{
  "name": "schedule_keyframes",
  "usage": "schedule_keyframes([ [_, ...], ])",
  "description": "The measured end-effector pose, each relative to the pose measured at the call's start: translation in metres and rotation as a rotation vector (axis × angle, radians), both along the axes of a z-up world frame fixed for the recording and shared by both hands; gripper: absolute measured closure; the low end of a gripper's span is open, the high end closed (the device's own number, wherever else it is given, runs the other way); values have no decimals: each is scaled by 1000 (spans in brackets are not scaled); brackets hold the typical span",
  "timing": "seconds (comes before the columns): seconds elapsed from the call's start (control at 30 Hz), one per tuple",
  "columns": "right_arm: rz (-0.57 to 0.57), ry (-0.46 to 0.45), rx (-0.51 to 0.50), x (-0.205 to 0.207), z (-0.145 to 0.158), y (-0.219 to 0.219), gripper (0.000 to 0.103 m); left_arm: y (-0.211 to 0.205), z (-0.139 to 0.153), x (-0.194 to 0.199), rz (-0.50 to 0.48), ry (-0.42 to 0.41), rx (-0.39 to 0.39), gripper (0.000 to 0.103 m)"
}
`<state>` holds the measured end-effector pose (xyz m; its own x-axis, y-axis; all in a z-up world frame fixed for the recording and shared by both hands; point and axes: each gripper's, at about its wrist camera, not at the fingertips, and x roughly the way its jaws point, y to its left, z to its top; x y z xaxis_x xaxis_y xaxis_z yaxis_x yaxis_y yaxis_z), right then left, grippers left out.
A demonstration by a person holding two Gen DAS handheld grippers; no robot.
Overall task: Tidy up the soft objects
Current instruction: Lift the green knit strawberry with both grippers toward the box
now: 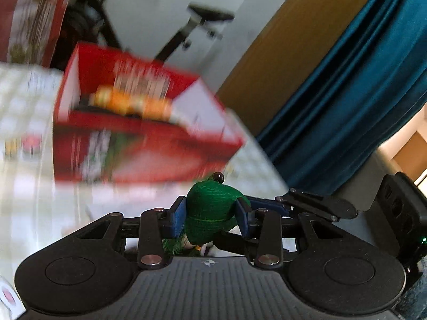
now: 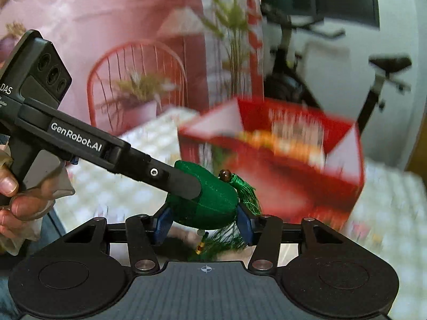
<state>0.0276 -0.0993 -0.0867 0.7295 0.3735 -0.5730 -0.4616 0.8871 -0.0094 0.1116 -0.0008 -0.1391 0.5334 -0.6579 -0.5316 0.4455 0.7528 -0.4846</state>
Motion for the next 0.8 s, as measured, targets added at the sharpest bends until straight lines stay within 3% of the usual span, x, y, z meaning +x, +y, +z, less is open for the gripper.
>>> schedule_keyframes([
  [0.17, 31, -113, -12, 21, 50, 1, 55, 0, 57, 8, 19, -150, -19, 62],
  [0.4, 68, -254, -72, 65, 101, 7, 55, 0, 108, 38, 73, -272, -12, 61],
  [0.6, 87, -321, -102, 107, 115, 17, 55, 2, 118, 73, 121, -310, -13, 61],
  [0.8, 91, -288, -132, 142, 94, 16, 55, 0, 101, 99, 128, -264, 10, 61],
])
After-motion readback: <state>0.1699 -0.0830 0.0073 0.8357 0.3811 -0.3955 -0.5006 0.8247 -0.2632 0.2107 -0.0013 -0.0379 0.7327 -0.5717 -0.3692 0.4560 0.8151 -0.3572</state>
